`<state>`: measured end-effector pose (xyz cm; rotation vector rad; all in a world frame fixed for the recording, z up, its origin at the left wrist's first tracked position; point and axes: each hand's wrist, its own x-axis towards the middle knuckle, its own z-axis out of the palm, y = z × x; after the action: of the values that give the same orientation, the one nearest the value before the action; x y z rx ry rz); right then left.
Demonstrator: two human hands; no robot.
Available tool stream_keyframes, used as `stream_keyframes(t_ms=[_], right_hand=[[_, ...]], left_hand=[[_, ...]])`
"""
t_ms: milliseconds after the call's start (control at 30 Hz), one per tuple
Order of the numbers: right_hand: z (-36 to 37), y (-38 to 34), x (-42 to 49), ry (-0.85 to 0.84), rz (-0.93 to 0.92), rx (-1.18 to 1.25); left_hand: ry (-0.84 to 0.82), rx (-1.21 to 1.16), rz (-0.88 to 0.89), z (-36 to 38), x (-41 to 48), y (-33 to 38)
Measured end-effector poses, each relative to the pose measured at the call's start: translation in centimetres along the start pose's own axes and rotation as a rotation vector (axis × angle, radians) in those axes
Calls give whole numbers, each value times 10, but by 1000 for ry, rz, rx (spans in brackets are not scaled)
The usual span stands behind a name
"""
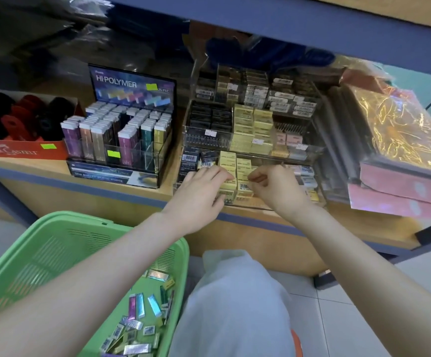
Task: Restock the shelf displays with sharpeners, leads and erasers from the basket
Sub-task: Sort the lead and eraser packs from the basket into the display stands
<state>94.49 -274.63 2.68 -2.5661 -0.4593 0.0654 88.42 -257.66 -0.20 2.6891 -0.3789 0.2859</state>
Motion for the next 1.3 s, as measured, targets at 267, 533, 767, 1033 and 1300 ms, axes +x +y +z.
stream_keyframes(t_ms=[267, 533, 767, 1033, 1300], right_hand=[[-4, -4, -19, 125, -122, -236], [23, -51, -44, 229, -592, -402], [147, -87, -54, -308, -721, -351], [307, -83, -78, -875, -412, -253], [398, -49, -105, -1155, -201, -281]], left_hand=[[-11, 75, 47, -12, -7, 2], [192, 196, -16, -33, -115, -36], [70, 264, -470, -21, -245, -116], [116, 161, -878, -3, -324, -175], [256, -47, -1082, 14, -335, -199]])
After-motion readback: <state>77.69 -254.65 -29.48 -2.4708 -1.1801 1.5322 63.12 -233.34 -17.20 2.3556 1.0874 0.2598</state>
